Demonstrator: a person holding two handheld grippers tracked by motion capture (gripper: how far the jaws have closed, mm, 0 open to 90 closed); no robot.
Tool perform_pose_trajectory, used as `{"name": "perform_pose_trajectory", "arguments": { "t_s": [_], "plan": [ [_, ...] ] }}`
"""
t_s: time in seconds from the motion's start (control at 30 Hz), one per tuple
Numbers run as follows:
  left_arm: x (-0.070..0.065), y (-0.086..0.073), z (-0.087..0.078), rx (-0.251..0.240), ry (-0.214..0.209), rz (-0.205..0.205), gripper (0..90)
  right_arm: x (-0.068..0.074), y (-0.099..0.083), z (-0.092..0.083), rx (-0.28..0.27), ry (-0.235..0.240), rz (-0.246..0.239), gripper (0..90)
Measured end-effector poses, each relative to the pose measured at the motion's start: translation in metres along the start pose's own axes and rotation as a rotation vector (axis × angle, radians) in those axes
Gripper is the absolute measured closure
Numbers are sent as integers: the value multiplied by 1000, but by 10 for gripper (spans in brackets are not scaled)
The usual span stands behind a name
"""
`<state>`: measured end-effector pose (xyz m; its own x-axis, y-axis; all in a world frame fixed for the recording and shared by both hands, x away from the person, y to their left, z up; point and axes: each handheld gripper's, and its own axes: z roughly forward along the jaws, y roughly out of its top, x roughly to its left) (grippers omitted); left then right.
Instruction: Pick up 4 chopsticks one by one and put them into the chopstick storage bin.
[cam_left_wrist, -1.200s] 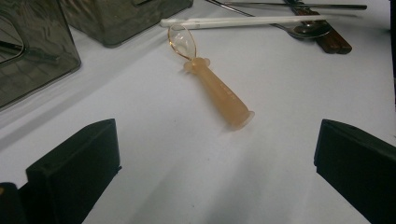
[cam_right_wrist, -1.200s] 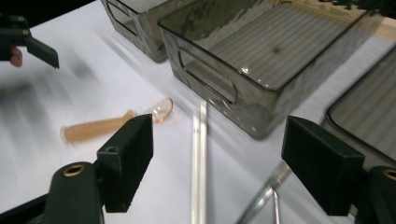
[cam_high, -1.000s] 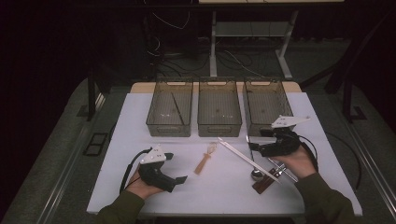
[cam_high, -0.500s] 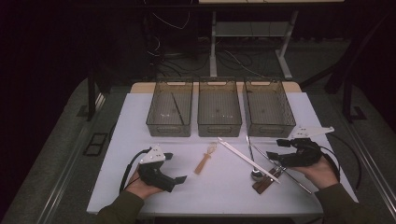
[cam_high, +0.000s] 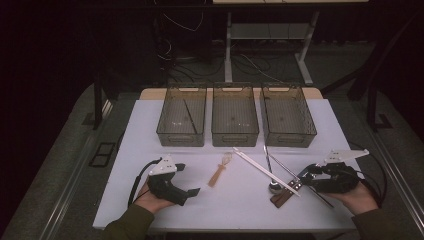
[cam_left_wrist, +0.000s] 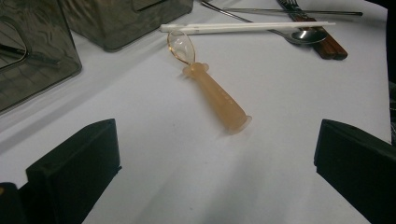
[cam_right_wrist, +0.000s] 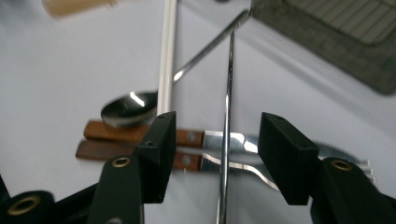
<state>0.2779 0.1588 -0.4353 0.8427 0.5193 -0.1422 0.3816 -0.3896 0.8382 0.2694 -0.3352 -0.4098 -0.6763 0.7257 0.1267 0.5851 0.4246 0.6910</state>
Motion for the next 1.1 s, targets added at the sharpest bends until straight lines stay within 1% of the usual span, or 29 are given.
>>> {"name": "perform_pose_trajectory", "arguments": {
  "t_s": [0.13, 0.17, 0.2, 0.23, 0.3, 0.33, 0.4, 0.47, 0.53, 0.6, 0.7, 0.8, 0.97, 1.1],
  "plan": [
    [0, 0, 0, 0, 0, 0, 0, 0, -12, -3, 39, -5, 4, 529],
    [0, 0, 0, 0, 0, 1, 0, 0, -18, -3, 68, -1, 11, 562],
    [0, 0, 0, 0, 0, 1, 0, 0, -18, -3, 68, -1, 11, 562],
    [0, 0, 0, 0, 1, 1, 0, 0, -20, -4, 81, -8, 18, 577],
    [0, 0, -1, 0, 2, 3, 0, -1, -24, -5, 99, -21, 13, 601],
    [0, 0, -1, 1, 3, 3, 0, -2, -26, -5, 106, -23, 20, 612],
    [0, 0, -1, 1, 2, 5, 0, -3, -29, -6, 125, -28, 18, 634],
    [0, 0, -1, 2, 3, 3, 0, -3, -32, -5, 142, -24, 23, 652],
    [0, 0, -1, 2, 3, 3, 0, -2, -34, -4, 155, -24, 16, 667],
    [0, 0, -1, 1, 3, 3, 0, -2, -35, -2, 174, -33, 6, 685],
    [0, 0, -1, -1, 3, 4, 0, -1, -35, 0, 190, -28, -3, 712],
    [0, 0, -1, -1, 2, 4, 0, 1, -35, 2, 200, -43, -28, 735],
    [0, 0, -1, 0, -1, 0, 0, 3, -34, 4, 212, -69, -51, 757],
    [0, 0, 0, 1, -1, -4, 0, 5, -34, 4, 218, -73, -56, 781]
  ]
}}
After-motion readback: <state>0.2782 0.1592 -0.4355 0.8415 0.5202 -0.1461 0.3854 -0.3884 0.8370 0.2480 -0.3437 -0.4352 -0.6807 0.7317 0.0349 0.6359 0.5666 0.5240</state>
